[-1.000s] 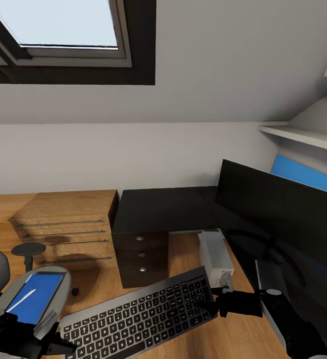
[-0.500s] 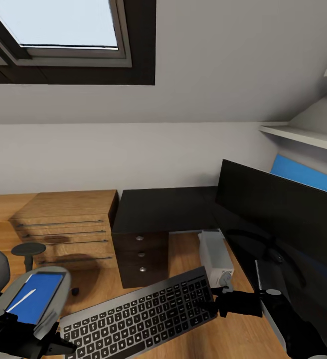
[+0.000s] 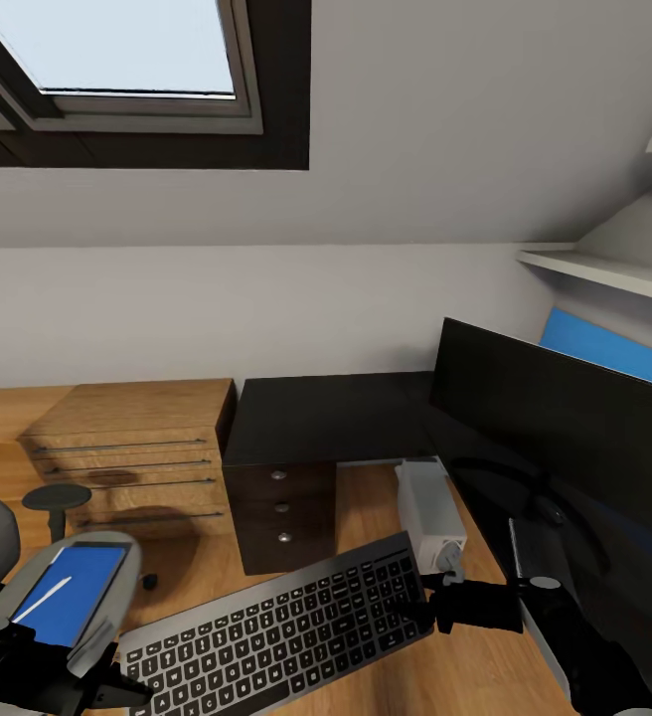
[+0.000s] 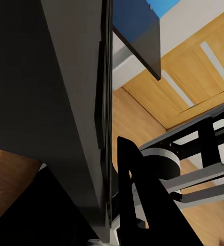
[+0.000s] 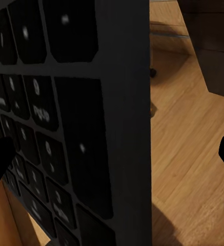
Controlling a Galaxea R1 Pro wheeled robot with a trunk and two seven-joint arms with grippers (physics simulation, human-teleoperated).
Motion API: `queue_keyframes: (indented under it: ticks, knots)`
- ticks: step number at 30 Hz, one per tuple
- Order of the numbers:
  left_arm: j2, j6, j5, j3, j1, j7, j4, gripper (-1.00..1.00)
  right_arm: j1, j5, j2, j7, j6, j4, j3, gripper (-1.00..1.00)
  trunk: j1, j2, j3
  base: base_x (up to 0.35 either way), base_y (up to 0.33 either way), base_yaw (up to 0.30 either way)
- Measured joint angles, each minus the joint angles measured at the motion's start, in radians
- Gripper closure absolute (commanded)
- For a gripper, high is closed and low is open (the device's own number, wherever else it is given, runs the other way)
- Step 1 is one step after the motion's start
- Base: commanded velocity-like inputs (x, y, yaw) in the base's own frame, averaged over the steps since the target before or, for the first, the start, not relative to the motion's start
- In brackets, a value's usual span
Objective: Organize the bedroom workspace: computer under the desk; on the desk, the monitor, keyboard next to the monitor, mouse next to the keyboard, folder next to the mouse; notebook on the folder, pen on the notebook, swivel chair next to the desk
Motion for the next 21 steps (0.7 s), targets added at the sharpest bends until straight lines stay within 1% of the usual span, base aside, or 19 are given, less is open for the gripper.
queue_keyframes:
  ticks: [16,17,21]
  knots:
    - [-0.003,0.000,0.000,0.000,0.000,0.000,0.000,1.00,0.000,0.000,0.000,0.002,0.000,0.000,0.000,-1.00,0.000,0.000,0.000,0.000,0.000,0.000]
    - [-0.003,0.000,0.000,0.000,0.000,0.000,0.000,1.00,0.000,0.000,0.000,0.002,0.000,0.000,0.000,1.00,0.000,0.000,0.000,0.000,0.000,0.000]
    - [-0.003,0.004,-0.002,0.001,0.000,0.000,0.000,1.00,0.000,-0.001,0.000,0.002,0.000,0.000,0.000,1.00,0.000,0.000,0.000,0.000,0.000,0.000]
